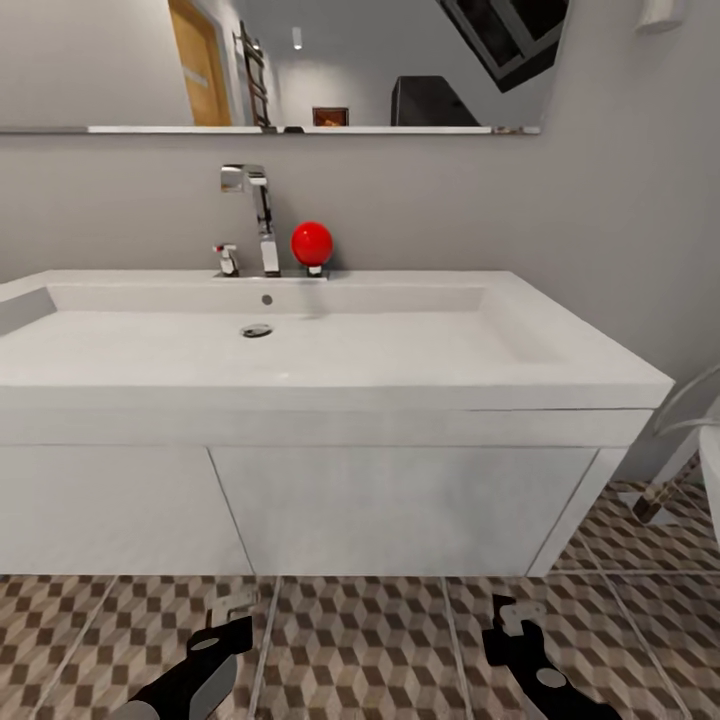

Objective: Take the four mousetraps from the cabinet in the bathroom and place them on the bathroom floor. Make sure all four end up on the same floor surface, and ensure that at least two of them are either under or directly next to the same bathroom sink.

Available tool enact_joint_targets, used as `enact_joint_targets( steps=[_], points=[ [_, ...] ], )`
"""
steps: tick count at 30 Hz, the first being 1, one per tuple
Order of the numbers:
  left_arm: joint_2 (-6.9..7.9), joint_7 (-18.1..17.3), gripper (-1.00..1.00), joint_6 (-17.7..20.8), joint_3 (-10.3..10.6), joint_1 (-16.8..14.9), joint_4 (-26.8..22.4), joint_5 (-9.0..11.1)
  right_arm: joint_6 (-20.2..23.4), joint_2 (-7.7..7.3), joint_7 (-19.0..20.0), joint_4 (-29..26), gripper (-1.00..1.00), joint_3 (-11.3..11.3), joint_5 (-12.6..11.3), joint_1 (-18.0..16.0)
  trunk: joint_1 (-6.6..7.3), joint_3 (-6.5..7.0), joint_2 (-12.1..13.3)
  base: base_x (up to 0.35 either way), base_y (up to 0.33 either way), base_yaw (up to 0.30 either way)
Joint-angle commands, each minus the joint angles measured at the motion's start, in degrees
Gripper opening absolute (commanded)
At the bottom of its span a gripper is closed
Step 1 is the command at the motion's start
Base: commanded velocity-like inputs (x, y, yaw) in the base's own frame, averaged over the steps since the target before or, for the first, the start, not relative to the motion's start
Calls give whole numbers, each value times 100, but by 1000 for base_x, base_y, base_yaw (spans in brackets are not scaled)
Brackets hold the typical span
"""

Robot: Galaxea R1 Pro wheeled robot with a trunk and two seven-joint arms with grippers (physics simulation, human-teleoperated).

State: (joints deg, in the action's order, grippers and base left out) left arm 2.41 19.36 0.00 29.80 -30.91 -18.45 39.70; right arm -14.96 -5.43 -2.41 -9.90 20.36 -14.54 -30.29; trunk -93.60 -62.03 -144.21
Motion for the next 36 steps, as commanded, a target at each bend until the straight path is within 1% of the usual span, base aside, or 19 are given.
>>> enact_joint_targets(
  steps=[1,7,12,15,36],
  points=[
    [9,50,-100,8,47,-2,-11,29,-16,-2,-5,1,-100,47,-49,-3,-1,-28,-4,0,0,0],
    [30,50,-100,14,43,-2,-14,29,-16,-2,-4,3,-100,47,-49,-3,-16,-161,-12,19,0,0],
    [30,50,-100,27,43,-2,-16,29,-16,-2,-4,-1,-100,47,-49,-3,-29,-271,-18,234,0,0],
    [19,50,-100,20,44,-2,-16,29,-16,-2,-5,0,-100,47,-49,-3,-37,-338,-22,71,0,0],
    [19,47,-100,17,47,-2,-18,29,-16,-2,-5,3,-100,47,-47,-3,-91,-803,-50,4,0,0]
  ],
)
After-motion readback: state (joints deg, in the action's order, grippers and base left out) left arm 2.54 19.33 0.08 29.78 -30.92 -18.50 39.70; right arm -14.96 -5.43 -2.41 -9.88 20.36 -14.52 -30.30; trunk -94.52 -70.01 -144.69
